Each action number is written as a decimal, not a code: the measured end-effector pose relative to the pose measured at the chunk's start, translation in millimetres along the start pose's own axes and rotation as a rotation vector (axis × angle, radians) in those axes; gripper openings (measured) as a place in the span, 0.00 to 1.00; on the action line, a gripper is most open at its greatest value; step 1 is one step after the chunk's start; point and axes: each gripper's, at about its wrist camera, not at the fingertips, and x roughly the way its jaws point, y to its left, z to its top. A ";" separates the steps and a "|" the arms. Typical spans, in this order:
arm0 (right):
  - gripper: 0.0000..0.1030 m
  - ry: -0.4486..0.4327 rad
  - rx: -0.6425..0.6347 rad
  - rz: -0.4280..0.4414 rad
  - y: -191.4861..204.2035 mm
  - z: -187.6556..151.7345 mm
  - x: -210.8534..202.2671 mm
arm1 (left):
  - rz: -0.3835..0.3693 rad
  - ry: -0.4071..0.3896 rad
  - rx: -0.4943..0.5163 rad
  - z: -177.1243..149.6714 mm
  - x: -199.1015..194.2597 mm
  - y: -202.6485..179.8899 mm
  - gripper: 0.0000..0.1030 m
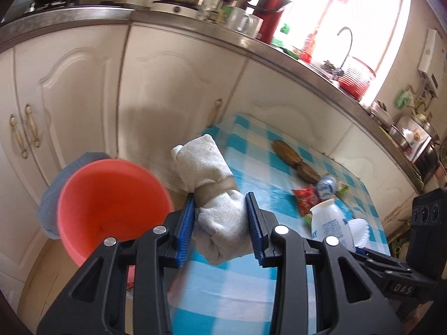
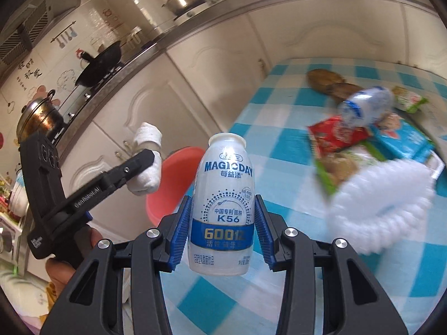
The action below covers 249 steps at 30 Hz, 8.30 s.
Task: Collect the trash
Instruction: 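Carry cloth and bottle to the orange bucket and open both tools, then return both tools to the table and grasp the white foam net with left tool, then grasp the green snack wrapper with right tool while left tool holds the foam net, then drop foam net and green wrapper into the orange bucket, opening both tools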
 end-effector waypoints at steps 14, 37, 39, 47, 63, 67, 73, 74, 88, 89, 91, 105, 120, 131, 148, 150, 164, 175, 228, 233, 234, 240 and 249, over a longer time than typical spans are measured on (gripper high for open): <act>0.44 0.188 -0.133 0.077 70.3 41.5 127.2 | 0.156 0.078 -0.167 -6.0 37.5 109.2 0.36; 0.86 0.118 -0.131 0.026 68.2 51.9 131.7 | 0.261 0.149 -0.203 -22.8 62.7 145.8 0.81; 0.86 0.084 -0.148 0.002 65.8 48.3 114.4 | 0.238 0.127 -0.208 -22.8 52.3 142.0 0.83; 0.87 -0.032 -0.161 -0.046 46.3 23.9 50.6 | 0.154 0.085 -0.193 -23.1 15.9 106.8 0.86; 0.90 -0.186 0.050 -0.123 -60.7 -26.0 -70.1 | -0.031 0.074 0.135 -29.5 -15.6 -46.6 0.87; 0.90 -0.227 0.136 -0.162 -98.4 -35.2 -99.0 | -0.073 0.088 0.237 -36.4 -13.8 -85.6 0.87; 0.90 -0.237 0.243 -0.211 -153.1 -43.3 -126.3 | -0.114 0.121 0.394 -50.8 -1.1 -140.1 0.87; 0.90 -0.239 0.253 -0.219 -160.3 -44.0 -129.7 | -0.112 0.128 0.415 -53.1 3.3 -148.3 0.87; 0.90 -0.219 0.343 -0.287 -236.1 -45.6 -153.0 | -0.285 0.261 0.562 -97.0 58.7 -236.6 0.87; 0.90 -0.212 0.336 -0.294 -239.1 -42.7 -153.1 | -0.296 0.265 0.571 -100.2 61.8 -242.7 0.87; 0.90 -0.206 0.332 -0.292 -243.8 -36.8 -152.7 | -0.303 0.271 0.578 -104.8 68.2 -251.0 0.87; 0.90 -0.148 0.225 -0.297 -255.5 12.7 -129.9 | -0.268 0.288 0.520 -112.1 102.3 -268.5 0.87; 0.90 -0.171 0.231 -0.180 -252.1 46.6 -101.9 | -0.244 0.309 0.438 -105.6 119.1 -256.6 0.70; 0.90 -0.134 0.184 -0.272 -261.7 55.8 -86.7 | -0.274 0.318 0.403 -107.7 122.7 -250.1 0.54; 0.40 -0.132 0.366 -0.071 -282.0 87.4 -41.8 | -0.332 0.264 0.353 -91.2 109.5 -234.1 0.50; 0.40 -0.133 0.370 -0.079 -281.9 89.5 -39.1 | -0.341 0.258 0.351 -89.0 108.4 -233.0 0.50; 0.18 -0.159 0.364 -0.126 -278.0 97.8 -22.5 | -0.343 0.251 0.312 -81.8 106.8 -211.5 0.50; 0.11 -0.242 0.336 -0.165 -257.2 84.5 -55.7 | -0.352 0.219 0.278 -73.6 95.9 -197.0 0.50; 0.11 0.083 -0.108 0.136 52.9 75.0 94.8 | 0.078 0.001 -0.104 -23.6 17.1 66.9 0.50; 0.11 0.138 -0.128 0.148 69.3 73.7 126.6 | 0.124 0.026 -0.140 -24.5 27.5 90.7 0.51; 0.11 0.146 -0.133 0.146 72.4 72.9 132.6 | 0.128 0.033 -0.151 -25.3 29.7 96.3 0.51; 0.11 0.197 -0.138 0.147 79.4 68.5 160.3 | 0.173 0.074 -0.178 -30.5 42.1 118.0 0.51; 0.57 0.194 -0.100 0.167 78.9 65.1 165.5 | 0.267 0.102 -0.149 -34.2 51.5 128.9 0.82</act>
